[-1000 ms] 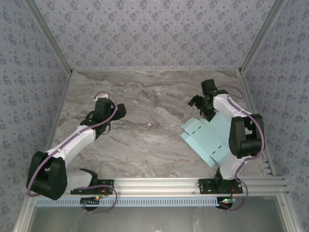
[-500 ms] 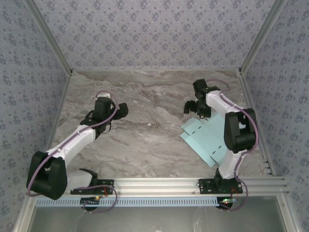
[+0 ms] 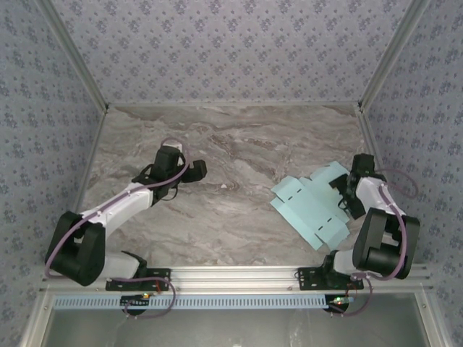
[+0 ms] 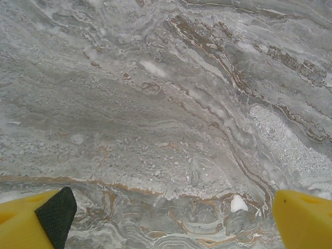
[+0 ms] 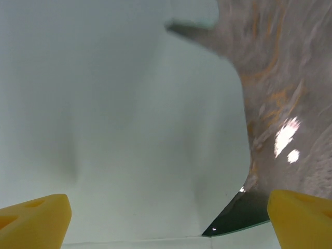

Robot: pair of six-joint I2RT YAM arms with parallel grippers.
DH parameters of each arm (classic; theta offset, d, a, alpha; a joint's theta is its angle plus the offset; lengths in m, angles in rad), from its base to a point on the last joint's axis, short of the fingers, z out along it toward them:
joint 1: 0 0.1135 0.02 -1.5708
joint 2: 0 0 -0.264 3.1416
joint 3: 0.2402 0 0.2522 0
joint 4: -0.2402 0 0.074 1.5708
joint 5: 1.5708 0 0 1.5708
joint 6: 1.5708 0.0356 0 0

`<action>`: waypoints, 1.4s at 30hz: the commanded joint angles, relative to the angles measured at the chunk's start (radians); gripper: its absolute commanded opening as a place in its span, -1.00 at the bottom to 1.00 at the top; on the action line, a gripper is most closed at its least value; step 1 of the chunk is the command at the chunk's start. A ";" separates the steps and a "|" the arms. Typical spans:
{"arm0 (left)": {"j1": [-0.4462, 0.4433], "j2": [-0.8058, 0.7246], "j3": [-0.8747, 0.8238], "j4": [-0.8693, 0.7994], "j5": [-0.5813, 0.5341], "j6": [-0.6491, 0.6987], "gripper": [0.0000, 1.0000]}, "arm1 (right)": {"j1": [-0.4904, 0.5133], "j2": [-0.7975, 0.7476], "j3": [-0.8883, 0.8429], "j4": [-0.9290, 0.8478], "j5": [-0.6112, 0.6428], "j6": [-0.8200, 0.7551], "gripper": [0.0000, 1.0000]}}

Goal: Fold the paper box

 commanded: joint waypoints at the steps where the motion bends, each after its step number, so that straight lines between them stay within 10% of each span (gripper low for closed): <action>1: -0.013 0.016 0.056 0.006 0.014 -0.001 0.98 | 0.035 0.001 -0.035 0.149 -0.106 0.036 1.00; 21: -0.016 0.008 0.013 -0.017 -0.151 -0.010 0.99 | 0.617 0.500 0.489 0.508 -0.411 -0.159 1.00; 32: -0.018 0.047 0.022 0.019 -0.063 0.024 0.99 | 0.417 0.431 0.478 0.282 -0.608 -0.351 0.95; 42: -0.018 0.207 0.154 0.043 0.111 0.017 0.99 | 0.450 0.553 0.502 0.198 -0.663 -0.471 0.92</action>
